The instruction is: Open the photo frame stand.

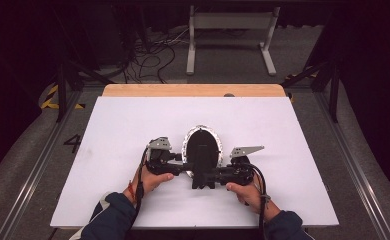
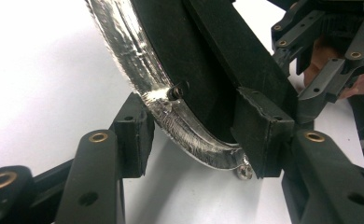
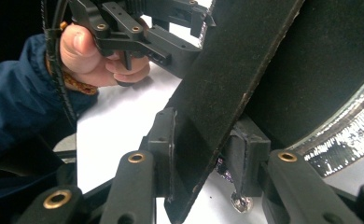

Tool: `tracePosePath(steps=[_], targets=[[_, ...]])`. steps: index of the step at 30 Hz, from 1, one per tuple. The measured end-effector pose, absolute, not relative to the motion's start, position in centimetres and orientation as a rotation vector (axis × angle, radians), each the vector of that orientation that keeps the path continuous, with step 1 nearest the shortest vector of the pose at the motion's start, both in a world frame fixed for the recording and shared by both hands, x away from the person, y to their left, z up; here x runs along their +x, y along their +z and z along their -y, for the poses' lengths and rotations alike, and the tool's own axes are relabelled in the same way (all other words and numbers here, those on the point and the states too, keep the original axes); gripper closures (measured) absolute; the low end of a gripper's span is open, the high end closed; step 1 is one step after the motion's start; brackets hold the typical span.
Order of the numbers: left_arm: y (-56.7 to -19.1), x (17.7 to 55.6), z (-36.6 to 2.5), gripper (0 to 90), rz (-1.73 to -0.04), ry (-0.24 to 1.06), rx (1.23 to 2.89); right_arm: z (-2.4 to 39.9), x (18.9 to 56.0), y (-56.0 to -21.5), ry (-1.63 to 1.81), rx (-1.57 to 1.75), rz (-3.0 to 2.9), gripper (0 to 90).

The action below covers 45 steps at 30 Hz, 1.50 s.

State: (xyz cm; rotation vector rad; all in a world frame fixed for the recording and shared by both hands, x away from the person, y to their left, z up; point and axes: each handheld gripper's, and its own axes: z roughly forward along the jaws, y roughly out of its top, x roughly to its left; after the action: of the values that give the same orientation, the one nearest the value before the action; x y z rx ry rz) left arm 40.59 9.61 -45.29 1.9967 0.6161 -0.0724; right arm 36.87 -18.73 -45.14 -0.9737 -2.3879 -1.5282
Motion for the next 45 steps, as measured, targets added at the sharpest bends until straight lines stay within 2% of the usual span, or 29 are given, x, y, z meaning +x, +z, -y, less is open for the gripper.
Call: tracePosePath(steps=[3, 8, 21, 45], targets=[[-45.1, 40.5, -9.7, 56.3, -0.603, -0.036, 2.009, 18.8, 36.8, -45.0, -1.528, -0.972, 2.399, 66.1], [-44.8, 40.3, -9.8, 57.6, -0.586, 0.000, 2.021, 18.6, 36.6, -44.8, -1.532, -0.972, 2.419, 66.4], [-43.4, 39.1, -9.4, 63.5, -0.518, 0.250, 2.045, 18.7, 35.8, -43.1, -1.577, -0.935, 2.417, 66.7], [-43.0, 39.3, -7.7, 66.8, -0.507, 0.537, 2.050, 19.2, 36.2, -42.8, -1.602, -1.004, 2.447, 66.6]])
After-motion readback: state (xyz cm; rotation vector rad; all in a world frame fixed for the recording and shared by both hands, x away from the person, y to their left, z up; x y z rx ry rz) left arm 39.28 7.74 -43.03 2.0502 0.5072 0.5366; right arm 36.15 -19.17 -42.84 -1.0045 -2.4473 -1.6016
